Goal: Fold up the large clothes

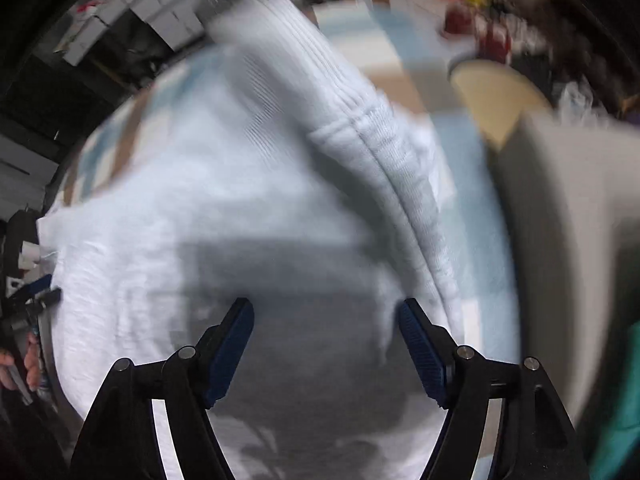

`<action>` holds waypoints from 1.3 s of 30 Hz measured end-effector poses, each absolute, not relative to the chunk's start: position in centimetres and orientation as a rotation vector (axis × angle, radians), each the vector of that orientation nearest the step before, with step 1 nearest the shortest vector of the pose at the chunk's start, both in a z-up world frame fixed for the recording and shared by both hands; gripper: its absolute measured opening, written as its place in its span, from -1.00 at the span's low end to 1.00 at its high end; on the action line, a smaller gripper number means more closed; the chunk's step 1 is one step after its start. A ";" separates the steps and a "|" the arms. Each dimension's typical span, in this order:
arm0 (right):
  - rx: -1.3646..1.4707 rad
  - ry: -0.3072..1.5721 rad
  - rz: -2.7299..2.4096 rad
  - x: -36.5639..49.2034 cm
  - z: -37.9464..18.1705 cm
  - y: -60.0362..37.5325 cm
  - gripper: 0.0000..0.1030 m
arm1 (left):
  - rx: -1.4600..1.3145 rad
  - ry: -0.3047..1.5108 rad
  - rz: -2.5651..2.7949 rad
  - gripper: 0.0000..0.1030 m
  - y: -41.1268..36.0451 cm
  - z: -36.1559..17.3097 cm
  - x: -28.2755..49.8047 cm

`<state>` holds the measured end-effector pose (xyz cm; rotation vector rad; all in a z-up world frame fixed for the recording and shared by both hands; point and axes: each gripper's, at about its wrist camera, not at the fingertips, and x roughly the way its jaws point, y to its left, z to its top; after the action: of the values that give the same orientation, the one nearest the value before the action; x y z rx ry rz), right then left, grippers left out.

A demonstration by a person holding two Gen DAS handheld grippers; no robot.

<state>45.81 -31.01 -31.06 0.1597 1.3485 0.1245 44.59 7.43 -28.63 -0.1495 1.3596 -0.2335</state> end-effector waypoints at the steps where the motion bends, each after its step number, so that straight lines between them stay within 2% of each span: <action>1: 0.155 1.326 0.118 45.5 -31.2 -30.7 0.52 | -0.178 1.359 -0.227 0.97 7.9 -28.9 44.6; 5: 0.132 1.251 0.106 43.9 -29.1 -29.9 0.47 | -0.011 1.337 -0.222 0.97 5.9 -27.8 43.4; 10: 0.279 1.097 0.156 36.4 -24.8 -32.2 0.51 | -0.087 1.256 -0.384 0.97 3.8 -23.3 39.7; 11: 0.327 1.083 0.174 34.7 -24.5 -32.7 0.59 | -0.097 1.248 -0.425 0.97 3.0 -22.7 38.9; 16: 0.625 1.014 0.326 26.0 -26.3 -33.6 0.80 | -0.029 1.243 -0.512 0.97 -1.0 -23.1 36.9; 19: 0.792 1.022 0.357 24.1 -29.3 -33.3 0.83 | -0.032 1.315 -0.513 0.97 -1.6 -25.7 37.1; 22: 0.888 1.082 0.370 25.2 -31.8 -32.7 0.83 | -0.066 1.336 -0.483 0.98 -1.2 -27.9 37.2; 30: 0.989 1.016 0.358 28.8 -33.4 -31.0 0.86 | -0.100 1.311 -0.459 0.98 -0.2 -28.3 37.9; 32: 1.004 0.975 0.308 29.0 -34.0 -30.5 0.97 | -0.088 1.297 -0.448 0.98 -0.6 -28.1 36.7; 35: 0.979 0.930 0.251 29.9 -33.8 -29.6 1.00 | -0.080 1.282 -0.430 0.98 -1.0 -27.7 35.4; 37: 0.966 0.892 0.202 30.4 -33.5 -28.9 1.00 | -0.078 1.266 -0.419 0.98 -1.1 -27.8 35.2; 39: 0.950 0.871 0.170 30.5 -33.4 -28.9 0.85 | -0.072 1.250 -0.418 0.99 -1.2 -27.9 34.6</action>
<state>30.53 -28.93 -33.35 0.9503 0.8713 0.1699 34.64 -1.23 -27.85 -0.0718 1.2505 -0.4183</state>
